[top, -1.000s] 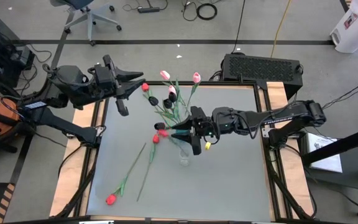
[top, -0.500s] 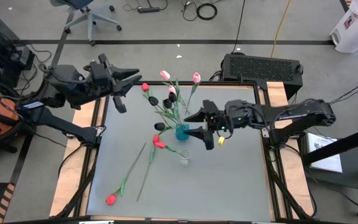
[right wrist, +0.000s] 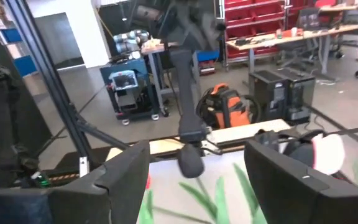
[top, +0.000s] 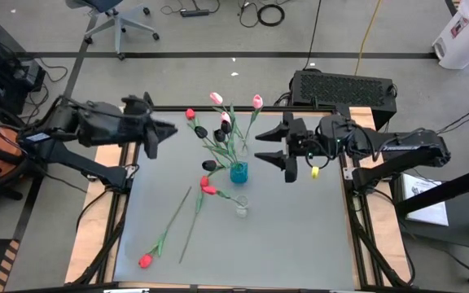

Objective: Sort flowers into vase by color
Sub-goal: Put the bottom left red tulip into the bottom transparent vase

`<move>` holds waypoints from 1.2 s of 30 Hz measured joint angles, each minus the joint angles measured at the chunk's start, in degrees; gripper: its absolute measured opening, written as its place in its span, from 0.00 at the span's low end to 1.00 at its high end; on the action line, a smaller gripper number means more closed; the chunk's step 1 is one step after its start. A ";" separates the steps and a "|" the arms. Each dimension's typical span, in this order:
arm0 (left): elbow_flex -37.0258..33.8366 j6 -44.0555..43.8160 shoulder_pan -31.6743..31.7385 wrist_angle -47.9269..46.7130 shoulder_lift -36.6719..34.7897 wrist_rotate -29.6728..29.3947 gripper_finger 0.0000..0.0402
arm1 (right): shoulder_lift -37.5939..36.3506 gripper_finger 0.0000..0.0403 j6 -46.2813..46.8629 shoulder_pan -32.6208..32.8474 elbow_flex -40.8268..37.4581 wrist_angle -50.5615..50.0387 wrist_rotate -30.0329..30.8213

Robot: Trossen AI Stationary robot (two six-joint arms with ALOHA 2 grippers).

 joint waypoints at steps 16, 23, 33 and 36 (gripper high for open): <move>0.00 -22.21 -4.48 -15.13 2.45 3.78 0.26 | -0.27 0.63 -2.96 -2.91 0.00 -0.89 -0.08; 0.00 -22.29 -4.48 -23.20 5.82 3.58 0.26 | -0.96 0.63 -2.96 -2.89 0.00 -1.08 -0.24; -2.26 -26.46 -4.48 -30.28 6.37 -2.05 0.26 | -6.93 0.63 -6.83 -2.93 0.00 -5.56 0.43; -2.76 -28.11 -4.48 -30.28 6.36 -2.69 0.26 | -8.76 0.63 -7.01 -2.93 0.00 -8.28 2.48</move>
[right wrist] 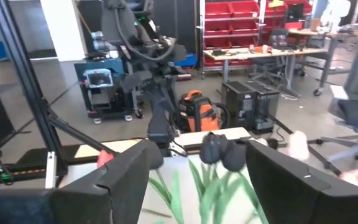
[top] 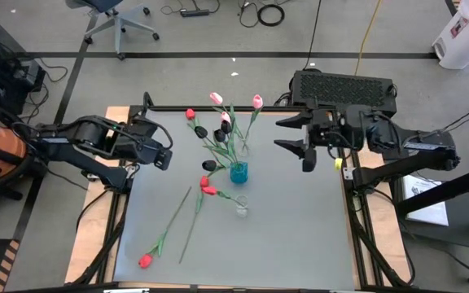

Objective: Sort flowers into vase by color
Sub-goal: Put the bottom left red tulip into the bottom transparent vase

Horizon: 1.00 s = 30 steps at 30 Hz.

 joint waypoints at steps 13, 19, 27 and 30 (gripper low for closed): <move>0.02 -9.18 -0.20 0.30 5.66 6.65 0.26 | -4.31 0.63 -1.68 -0.09 0.00 -9.94 4.96; 0.02 -9.19 -3.82 0.51 10.57 11.68 0.26 | -4.42 0.63 -1.57 -0.09 0.00 -12.91 4.96; -1.18 -16.88 -8.83 -0.02 13.23 10.45 0.26 | -4.40 0.63 -1.51 -0.09 0.00 -14.70 4.98; -3.64 -20.29 -10.67 -0.07 13.04 10.36 0.26 | -4.40 0.63 -1.51 -0.09 0.00 -14.70 4.96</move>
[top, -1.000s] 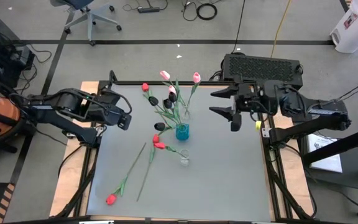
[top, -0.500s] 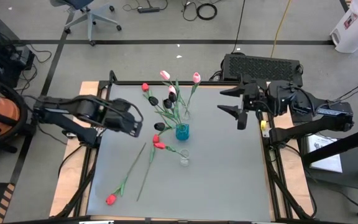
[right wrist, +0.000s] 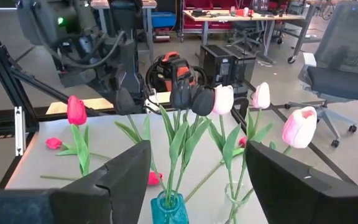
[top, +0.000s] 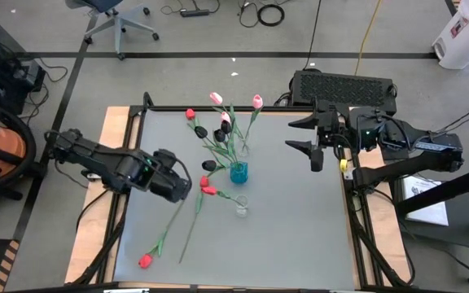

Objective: Sort flowers into vase by color
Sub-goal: Put the bottom left red tulip into the bottom transparent vase

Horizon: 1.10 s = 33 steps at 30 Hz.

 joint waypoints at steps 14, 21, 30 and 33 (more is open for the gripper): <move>-10.90 -20.20 -14.66 -0.07 -3.97 1.64 0.26 | 0.02 0.63 1.17 0.02 0.00 -2.84 -0.29; -19.05 -30.74 -22.37 3.51 -8.75 1.22 0.26 | 0.04 0.63 3.07 0.04 0.00 -5.38 -0.33; -31.94 -27.06 -23.33 20.39 -12.44 -0.48 0.26 | 0.04 0.63 2.69 0.04 0.00 -5.68 -0.33; -36.96 -25.88 -22.77 25.25 -12.44 -0.41 0.26 | 0.04 0.63 2.67 0.07 0.00 -5.73 -0.33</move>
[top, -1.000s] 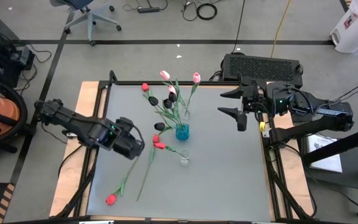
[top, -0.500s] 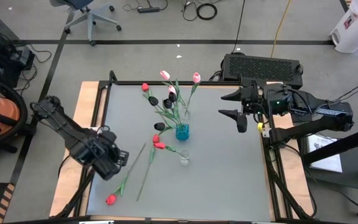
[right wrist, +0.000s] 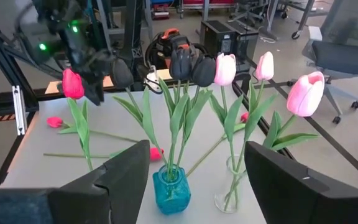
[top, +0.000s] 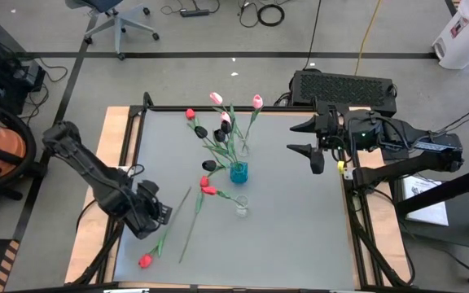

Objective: Sort flowers into vase by color
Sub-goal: Put the bottom left red tulip into the bottom transparent vase

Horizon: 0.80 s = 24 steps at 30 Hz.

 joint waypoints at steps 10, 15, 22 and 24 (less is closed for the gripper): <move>-9.30 14.05 2.49 10.13 0.02 11.11 0.26 | 0.00 0.63 -0.01 0.00 0.00 -0.07 0.00; -9.36 14.96 2.30 12.80 0.02 14.21 0.26 | 0.00 0.63 -0.02 0.00 0.00 -0.08 0.00; -9.36 14.58 0.59 22.89 0.02 14.90 0.26 | 0.00 0.63 -0.02 0.00 0.00 -0.10 0.00; -9.36 14.45 0.37 23.77 0.02 14.92 0.26 | 0.00 0.63 -0.02 0.00 0.00 -0.10 0.00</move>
